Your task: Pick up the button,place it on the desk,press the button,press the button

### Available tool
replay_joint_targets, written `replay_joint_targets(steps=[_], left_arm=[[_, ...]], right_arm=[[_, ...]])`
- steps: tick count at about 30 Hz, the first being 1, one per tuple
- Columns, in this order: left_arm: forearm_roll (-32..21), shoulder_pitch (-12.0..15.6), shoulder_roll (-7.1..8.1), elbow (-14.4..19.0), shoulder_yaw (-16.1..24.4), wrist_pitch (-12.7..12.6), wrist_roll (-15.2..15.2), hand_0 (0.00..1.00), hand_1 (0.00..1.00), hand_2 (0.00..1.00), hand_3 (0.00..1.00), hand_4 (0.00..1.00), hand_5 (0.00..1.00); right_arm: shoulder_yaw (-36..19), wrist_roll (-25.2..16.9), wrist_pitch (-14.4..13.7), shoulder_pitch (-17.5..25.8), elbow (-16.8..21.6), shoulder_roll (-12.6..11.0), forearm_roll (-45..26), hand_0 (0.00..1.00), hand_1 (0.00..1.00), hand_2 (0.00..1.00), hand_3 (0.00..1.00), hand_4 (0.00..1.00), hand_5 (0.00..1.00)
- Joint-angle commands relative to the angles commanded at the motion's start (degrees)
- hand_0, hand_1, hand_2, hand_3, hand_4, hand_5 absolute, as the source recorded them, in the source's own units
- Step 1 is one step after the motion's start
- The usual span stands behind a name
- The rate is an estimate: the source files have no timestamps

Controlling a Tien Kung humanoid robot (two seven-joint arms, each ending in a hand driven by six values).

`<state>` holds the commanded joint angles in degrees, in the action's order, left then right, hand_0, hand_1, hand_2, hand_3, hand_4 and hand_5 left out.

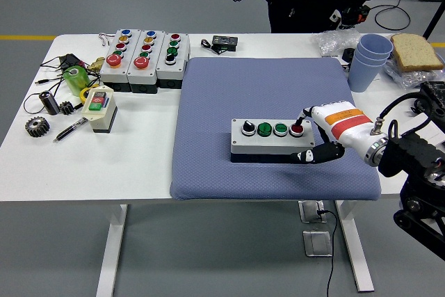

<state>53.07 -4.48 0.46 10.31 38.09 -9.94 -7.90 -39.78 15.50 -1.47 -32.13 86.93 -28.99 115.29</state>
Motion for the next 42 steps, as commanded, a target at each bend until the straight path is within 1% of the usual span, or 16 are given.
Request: replay_joint_targets(steps=[1,12,13,17,20,26,30,42], left_arm=[[0.03,0.0,-0.01,0.0,0.0,0.0,-0.01,0.622,0.658,0.677,0.598,0.334,0.637],[0.36,0.25,-0.08,0.0,0.18,0.0,-0.1,0.622,0.658,0.677,0.598,0.336,0.642],[0.37,0.28,-0.09,0.0,0.21,0.0,-0.1,0.622,0.658,0.677,0.596,0.333,0.641],[0.53,0.32,-0.09,0.0,0.17,0.02,-0.15,0.622,0.658,0.677,0.596,0.333,0.641],[0.67,0.42,-0.07,0.0,0.29,0.05,-0.16,0.622,0.658,0.677,0.596,0.331,0.64],[0.72,0.53,-0.05,0.0,0.27,0.09,-0.18,0.622,0.657,0.677,0.597,0.332,0.64],[0.2,0.48,-0.04,0.0,-0.03,0.06,-0.08,0.622,0.657,0.677,0.597,0.332,0.64],[-0.3,0.12,0.04,0.0,-0.43,0.04,0.05,0.622,0.658,0.677,0.597,0.333,0.64]], right_arm=[[0.11,0.0,0.05,-0.02,-0.07,0.01,-0.04,0.131,0.002,0.158,0.646,0.952,0.579],[1.47,0.04,1.19,-0.19,-2.21,0.5,-0.83,0.13,0.002,0.157,0.645,0.948,0.592],[1.62,0.06,1.32,-0.21,-2.31,0.53,-0.91,0.131,0.002,0.157,0.643,0.945,0.605],[0.97,0.09,0.86,0.03,-2.09,0.59,-0.62,0.131,0.002,0.157,0.643,0.945,0.605],[-0.93,-0.01,-0.38,0.02,-0.82,0.86,0.04,0.131,0.002,0.158,0.643,0.948,0.606],[-1.02,0.22,-0.56,-0.83,0.84,1.76,0.33,0.131,0.002,0.157,0.642,0.948,0.61],[-0.08,0.42,-0.29,-1.09,0.35,2.67,0.31,0.131,0.002,0.157,0.642,0.948,0.61],[1.18,0.64,-0.26,-1.97,-1.5,4.09,0.05,0.133,0.002,0.157,0.642,0.95,0.614]])
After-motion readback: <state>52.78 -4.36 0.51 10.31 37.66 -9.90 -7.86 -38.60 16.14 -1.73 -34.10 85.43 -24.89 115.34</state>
